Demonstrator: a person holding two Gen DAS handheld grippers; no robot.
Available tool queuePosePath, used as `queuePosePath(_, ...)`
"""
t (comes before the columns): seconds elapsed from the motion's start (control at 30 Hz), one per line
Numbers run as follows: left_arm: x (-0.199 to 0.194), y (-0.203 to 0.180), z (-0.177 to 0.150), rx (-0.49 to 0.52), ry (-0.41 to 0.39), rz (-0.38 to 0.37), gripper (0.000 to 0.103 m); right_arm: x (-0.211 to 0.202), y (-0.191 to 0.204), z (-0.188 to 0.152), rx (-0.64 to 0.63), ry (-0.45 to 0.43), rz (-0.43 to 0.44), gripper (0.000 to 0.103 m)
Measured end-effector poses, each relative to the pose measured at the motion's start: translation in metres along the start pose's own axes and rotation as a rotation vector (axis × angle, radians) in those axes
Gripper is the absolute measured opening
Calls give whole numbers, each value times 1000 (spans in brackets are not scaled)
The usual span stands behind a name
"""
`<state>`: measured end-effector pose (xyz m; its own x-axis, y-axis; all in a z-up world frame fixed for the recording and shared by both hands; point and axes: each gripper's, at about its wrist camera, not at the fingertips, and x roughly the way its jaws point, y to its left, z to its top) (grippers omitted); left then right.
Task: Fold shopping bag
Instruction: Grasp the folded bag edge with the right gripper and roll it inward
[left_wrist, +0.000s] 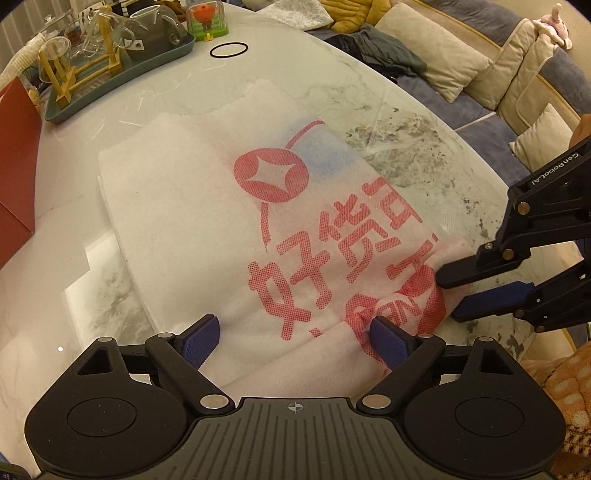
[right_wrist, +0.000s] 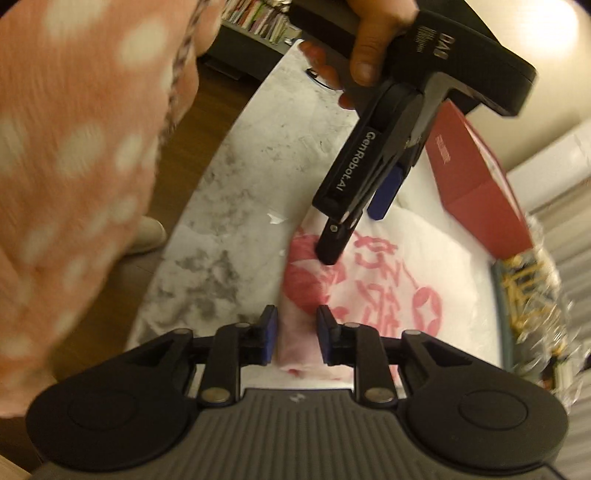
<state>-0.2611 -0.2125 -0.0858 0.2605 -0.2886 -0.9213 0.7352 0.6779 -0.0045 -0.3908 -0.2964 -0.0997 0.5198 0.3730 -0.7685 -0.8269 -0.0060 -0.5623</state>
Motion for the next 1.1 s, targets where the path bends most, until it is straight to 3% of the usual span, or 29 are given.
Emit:
queuePosePath(0.13, 0, 1, 0, -5, -3, -3, 89, 5, 5, -4, -113, -19, -46, 25)
queuePosePath(0.2, -3, 4, -3, -22, -17, -11, 89, 10, 3, -6, -98, -14, -48, 17)
queuePosePath(0.23, -5, 7, -5, -32, -25, -20, 89, 13, -4, -5, -30, -1, -16, 9)
queuePosePath(0.4, -28, 14, -16, -43, -85, -24, 89, 22, -55, -4, 351, 57, 180, 6)
queuePosePath(0.5, -22, 24, -21, -65, -50, 22, 89, 33, -94, -24, 685, 61, 355, 5)
queuePosePath(0.57, -17, 32, -25, -130, -49, -8, 89, 40, -111, -43, 889, 62, 488, 4)
queuePosePath(0.63, -14, 32, -29, -160, -49, -15, 89, 49, -121, -62, 1044, 64, 605, 2)
queuePosePath(0.73, -16, 26, -35, -134, -42, -10, 89, 54, -115, -80, 1208, 112, 710, 0)
queuePosePath(0.83, -15, 27, -36, -137, -49, -3, 89, 43, -101, -81, 1246, 100, 692, 0)
queuePosePath(0.9, -14, 28, -33, -140, -41, 5, 89, 19, -96, -67, 1186, 10, 610, 3)
queuePosePath(0.97, -12, 26, -31, -130, -30, 8, 89, -7, -88, -39, 1020, -75, 439, 13)
queuePosePath(1.0, -12, 26, -31, -125, -26, 7, 89, -18, -84, -25, 928, -109, 343, 13)
queuePosePath(1.1, -11, 25, -30, -114, -21, 4, 89, -10, -78, 1, 757, -74, 188, 5)
